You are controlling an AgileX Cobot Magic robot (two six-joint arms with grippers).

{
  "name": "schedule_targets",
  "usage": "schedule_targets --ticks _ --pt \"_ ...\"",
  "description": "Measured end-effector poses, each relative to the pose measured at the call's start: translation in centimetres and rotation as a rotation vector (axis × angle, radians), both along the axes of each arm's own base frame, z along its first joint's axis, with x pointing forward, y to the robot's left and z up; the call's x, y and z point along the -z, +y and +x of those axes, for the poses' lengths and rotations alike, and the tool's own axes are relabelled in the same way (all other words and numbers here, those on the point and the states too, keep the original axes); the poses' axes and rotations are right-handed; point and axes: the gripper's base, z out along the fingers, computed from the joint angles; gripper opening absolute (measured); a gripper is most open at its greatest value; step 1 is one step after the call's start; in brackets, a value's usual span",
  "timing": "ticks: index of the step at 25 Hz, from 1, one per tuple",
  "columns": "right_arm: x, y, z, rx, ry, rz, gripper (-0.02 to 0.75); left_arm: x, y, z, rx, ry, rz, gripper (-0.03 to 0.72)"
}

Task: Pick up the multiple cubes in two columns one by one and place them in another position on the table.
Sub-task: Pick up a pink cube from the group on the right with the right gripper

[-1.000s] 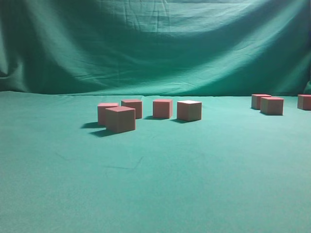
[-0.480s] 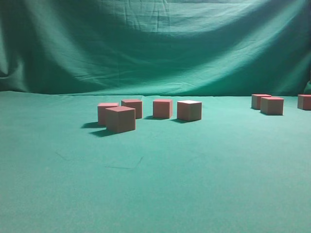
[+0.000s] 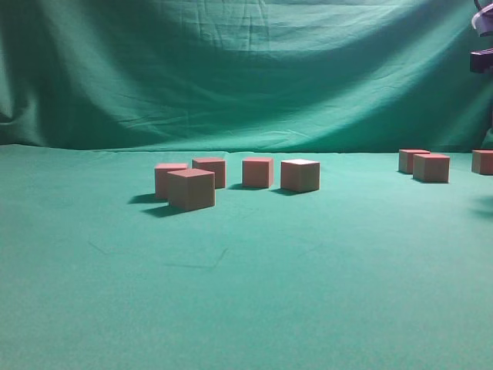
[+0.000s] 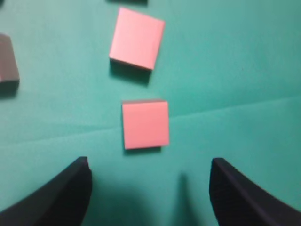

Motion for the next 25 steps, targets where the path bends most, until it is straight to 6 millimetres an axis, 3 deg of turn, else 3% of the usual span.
schedule_targets --ticks 3,17,25 --pt "0.1 0.1 0.3 -0.007 -0.028 0.004 0.537 0.0 0.0 0.0 0.000 0.000 0.000 0.000" --pt "4.3 0.3 2.2 -0.028 -0.030 0.016 0.537 0.0 0.0 0.0 0.000 0.000 0.000 0.000" --pt "4.4 0.3 2.7 -0.040 -0.072 0.018 0.537 0.0 0.0 0.0 0.000 0.000 0.000 0.000"
